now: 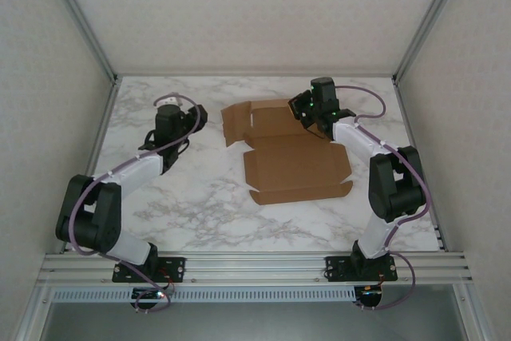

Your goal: Fold the paper box

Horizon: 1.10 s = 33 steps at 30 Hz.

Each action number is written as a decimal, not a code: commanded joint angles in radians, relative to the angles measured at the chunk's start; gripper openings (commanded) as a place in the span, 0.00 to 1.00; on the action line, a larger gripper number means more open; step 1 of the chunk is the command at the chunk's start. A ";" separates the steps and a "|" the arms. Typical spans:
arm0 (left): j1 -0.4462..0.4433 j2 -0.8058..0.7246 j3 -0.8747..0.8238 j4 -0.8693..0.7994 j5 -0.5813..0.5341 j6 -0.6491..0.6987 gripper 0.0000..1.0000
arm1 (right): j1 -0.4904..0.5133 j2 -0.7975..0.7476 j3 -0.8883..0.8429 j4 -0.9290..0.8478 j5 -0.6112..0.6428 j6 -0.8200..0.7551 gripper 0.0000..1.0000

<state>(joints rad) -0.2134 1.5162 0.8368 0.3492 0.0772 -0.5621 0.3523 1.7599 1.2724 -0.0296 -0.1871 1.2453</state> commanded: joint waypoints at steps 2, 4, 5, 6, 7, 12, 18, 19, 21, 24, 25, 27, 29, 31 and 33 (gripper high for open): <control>0.006 0.162 0.116 -0.033 0.149 -0.033 0.58 | 0.006 -0.016 -0.001 -0.038 -0.005 -0.029 0.00; -0.004 0.229 0.162 -0.073 0.243 -0.055 0.57 | 0.006 -0.013 0.011 -0.045 -0.004 -0.029 0.00; -0.015 0.246 0.168 -0.083 0.275 -0.061 0.56 | 0.006 -0.012 0.015 -0.045 -0.003 -0.027 0.00; -0.028 0.254 0.167 -0.088 0.289 -0.064 0.56 | 0.006 -0.011 0.018 -0.046 -0.006 -0.026 0.00; -0.038 0.253 0.162 -0.086 0.295 -0.067 0.57 | 0.007 -0.011 0.021 -0.045 -0.007 -0.026 0.00; -0.088 0.241 0.144 -0.030 0.364 -0.110 0.57 | 0.007 0.001 0.035 -0.045 -0.005 -0.023 0.00; -0.151 0.235 0.164 -0.009 0.381 -0.120 0.57 | 0.008 0.030 0.056 -0.035 -0.009 0.001 0.00; -0.157 0.238 0.170 -0.010 0.381 -0.119 0.57 | 0.008 0.033 0.056 -0.034 -0.011 0.002 0.00; -0.169 0.244 0.184 -0.009 0.377 -0.116 0.57 | 0.008 0.035 0.056 -0.033 -0.010 0.005 0.00; -0.179 0.255 0.208 -0.010 0.369 -0.110 0.57 | 0.008 0.032 0.053 -0.033 -0.010 0.005 0.00; -0.182 0.260 0.216 0.017 0.369 -0.111 0.57 | 0.007 0.030 0.051 -0.033 -0.009 0.005 0.00; -0.192 0.276 0.237 0.024 0.375 -0.113 0.57 | 0.007 0.029 0.048 -0.033 -0.008 0.005 0.00; -0.205 0.295 0.260 0.021 0.379 -0.108 0.57 | 0.007 0.028 0.047 -0.034 -0.007 0.005 0.00; -0.218 0.317 0.282 0.014 0.383 -0.099 0.57 | 0.007 0.029 0.045 -0.033 -0.009 0.007 0.00; -0.229 0.335 0.294 0.007 0.376 -0.085 0.57 | 0.008 0.025 0.041 -0.032 -0.012 0.007 0.00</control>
<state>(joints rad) -0.4210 1.8198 1.0969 0.3401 0.4347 -0.6655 0.3557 1.7741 1.3018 -0.0483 -0.1879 1.2533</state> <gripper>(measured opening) 0.570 0.034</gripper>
